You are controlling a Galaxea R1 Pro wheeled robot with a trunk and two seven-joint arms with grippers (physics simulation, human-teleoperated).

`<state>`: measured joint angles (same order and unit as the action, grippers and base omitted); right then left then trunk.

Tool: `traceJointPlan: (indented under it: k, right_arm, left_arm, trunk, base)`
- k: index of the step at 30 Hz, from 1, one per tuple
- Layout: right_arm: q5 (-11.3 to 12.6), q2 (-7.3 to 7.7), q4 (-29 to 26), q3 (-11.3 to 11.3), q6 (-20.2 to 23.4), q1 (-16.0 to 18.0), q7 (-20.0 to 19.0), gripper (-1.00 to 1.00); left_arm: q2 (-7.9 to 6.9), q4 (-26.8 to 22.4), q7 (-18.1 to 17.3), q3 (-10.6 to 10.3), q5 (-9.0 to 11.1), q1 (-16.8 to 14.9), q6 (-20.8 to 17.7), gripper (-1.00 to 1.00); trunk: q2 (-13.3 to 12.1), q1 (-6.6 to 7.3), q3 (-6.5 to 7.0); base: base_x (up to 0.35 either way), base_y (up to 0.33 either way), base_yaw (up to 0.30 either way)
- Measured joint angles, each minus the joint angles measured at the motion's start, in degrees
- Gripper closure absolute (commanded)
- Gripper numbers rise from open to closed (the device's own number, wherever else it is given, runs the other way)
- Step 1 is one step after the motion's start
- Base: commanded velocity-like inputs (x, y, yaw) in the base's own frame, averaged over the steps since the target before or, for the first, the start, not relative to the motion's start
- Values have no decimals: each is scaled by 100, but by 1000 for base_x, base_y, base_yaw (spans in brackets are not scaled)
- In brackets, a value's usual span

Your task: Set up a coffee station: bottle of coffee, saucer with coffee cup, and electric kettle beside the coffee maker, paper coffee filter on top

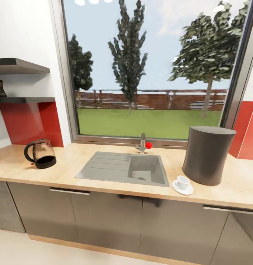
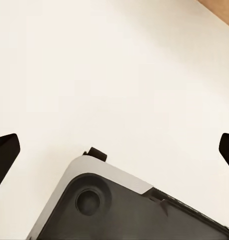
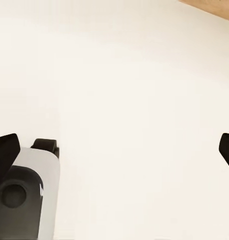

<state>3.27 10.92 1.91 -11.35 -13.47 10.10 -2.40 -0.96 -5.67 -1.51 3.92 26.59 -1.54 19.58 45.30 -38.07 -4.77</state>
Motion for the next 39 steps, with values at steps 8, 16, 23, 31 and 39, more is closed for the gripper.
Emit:
traceJointPlan:
  k: [8, 16, 23, 31, 39]
  right_arm:
    - [-2, -4, 0, -1, -4, 0, 0, -100]
    - [-2, -40, 0, -1, -4, 0, 0, -100]
    - [-2, -54, 0, -1, -4, 0, 0, -100]
    - [-2, -55, 0, -1, -4, 0, 0, -100]
    - [-2, -49, 0, 2, -5, -13, -1, -100]
  left_arm:
    - [-2, 0, 0, -1, 1, 0, 0, -100]
    - [-2, 0, 0, -7, -3, 0, 0, -100]
    - [-2, 0, 0, -8, 2, 0, 0, -100]
    - [-2, 0, 0, -4, 1, 0, 0, -100]
    - [-2, 0, 0, 0, -1, 0, 21, -100]
  trunk:
    - [0, 0, 0]
    - [0, 1, 0]
    - [0, 1, 0]
    - [0, 1, 0]
    - [0, 0, 0]
  base:
    - [1, 337, 0]
    - [53, 337, 0]
    - [80, 337, 0]
    - [83, 337, 0]
    - [41, 338, 0]
